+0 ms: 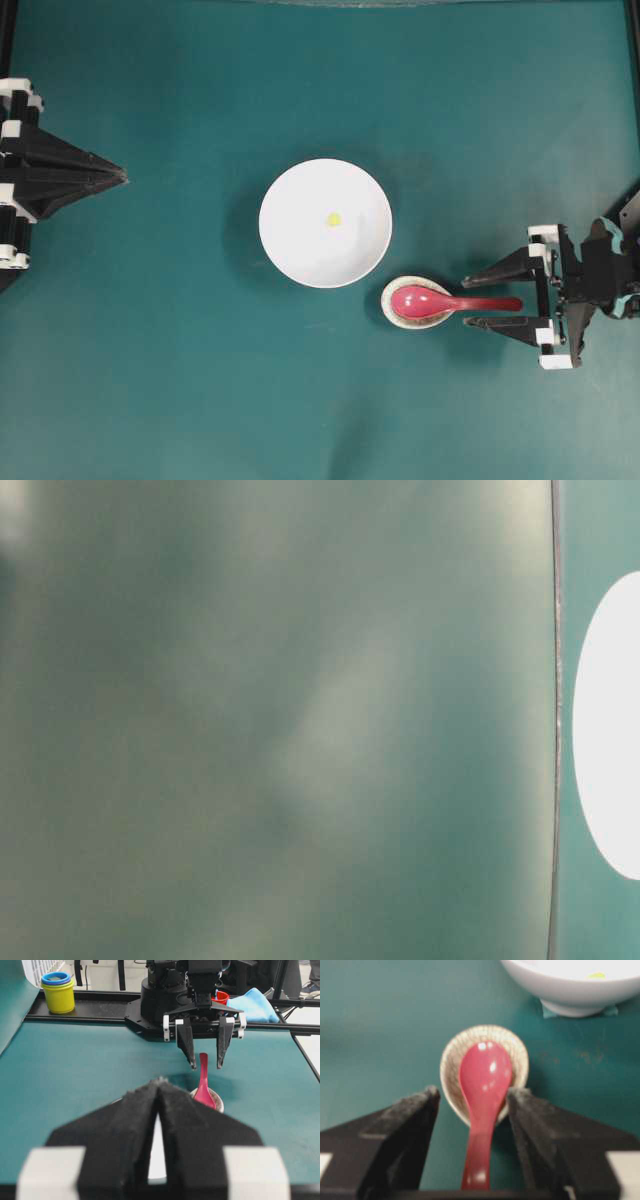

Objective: Scoop the yellow hexagonal prism block from the bowl with a spoon using the right arm.
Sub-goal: 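Move the right gripper to the pink spoon handle and close on it, then lift the pink spoon with the right gripper toward the white bowl, then lower the spoon tip into the bowl beside the yellow block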

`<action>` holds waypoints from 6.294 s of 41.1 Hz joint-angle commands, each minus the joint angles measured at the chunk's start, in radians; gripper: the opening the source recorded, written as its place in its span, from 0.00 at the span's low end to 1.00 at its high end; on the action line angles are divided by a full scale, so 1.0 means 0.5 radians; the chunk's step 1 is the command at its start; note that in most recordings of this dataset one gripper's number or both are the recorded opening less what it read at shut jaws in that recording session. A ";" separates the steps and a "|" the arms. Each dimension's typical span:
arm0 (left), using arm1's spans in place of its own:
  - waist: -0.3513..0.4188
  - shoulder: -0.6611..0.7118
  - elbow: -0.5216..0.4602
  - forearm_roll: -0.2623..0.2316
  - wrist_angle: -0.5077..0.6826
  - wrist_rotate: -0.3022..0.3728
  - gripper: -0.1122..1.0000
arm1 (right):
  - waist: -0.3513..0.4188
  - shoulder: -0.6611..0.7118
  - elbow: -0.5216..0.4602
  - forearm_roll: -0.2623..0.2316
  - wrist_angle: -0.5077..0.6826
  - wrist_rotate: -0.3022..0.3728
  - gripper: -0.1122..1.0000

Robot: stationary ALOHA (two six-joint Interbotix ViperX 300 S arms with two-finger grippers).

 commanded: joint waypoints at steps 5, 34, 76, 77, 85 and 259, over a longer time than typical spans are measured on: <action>0.003 0.015 -0.055 0.006 -0.003 -0.003 0.13 | 0.009 0.046 -0.012 0.009 -0.012 -0.003 0.65; 0.003 0.015 -0.055 0.006 0.012 -0.003 0.13 | 0.012 0.120 -0.018 0.009 0.117 -0.003 0.64; 0.003 0.015 -0.055 0.006 0.012 -0.006 0.13 | 0.012 0.120 -0.025 -0.003 0.107 -0.031 0.52; 0.003 0.015 -0.055 0.006 0.009 -0.006 0.13 | 0.009 0.120 -0.028 -0.003 0.107 -0.031 0.52; 0.003 0.015 -0.055 0.006 0.009 -0.006 0.13 | 0.012 0.120 -0.028 -0.003 0.101 -0.034 0.51; 0.003 0.015 -0.061 0.009 0.012 0.012 0.13 | -1.651 -0.322 -1.647 -0.485 3.672 -0.430 0.32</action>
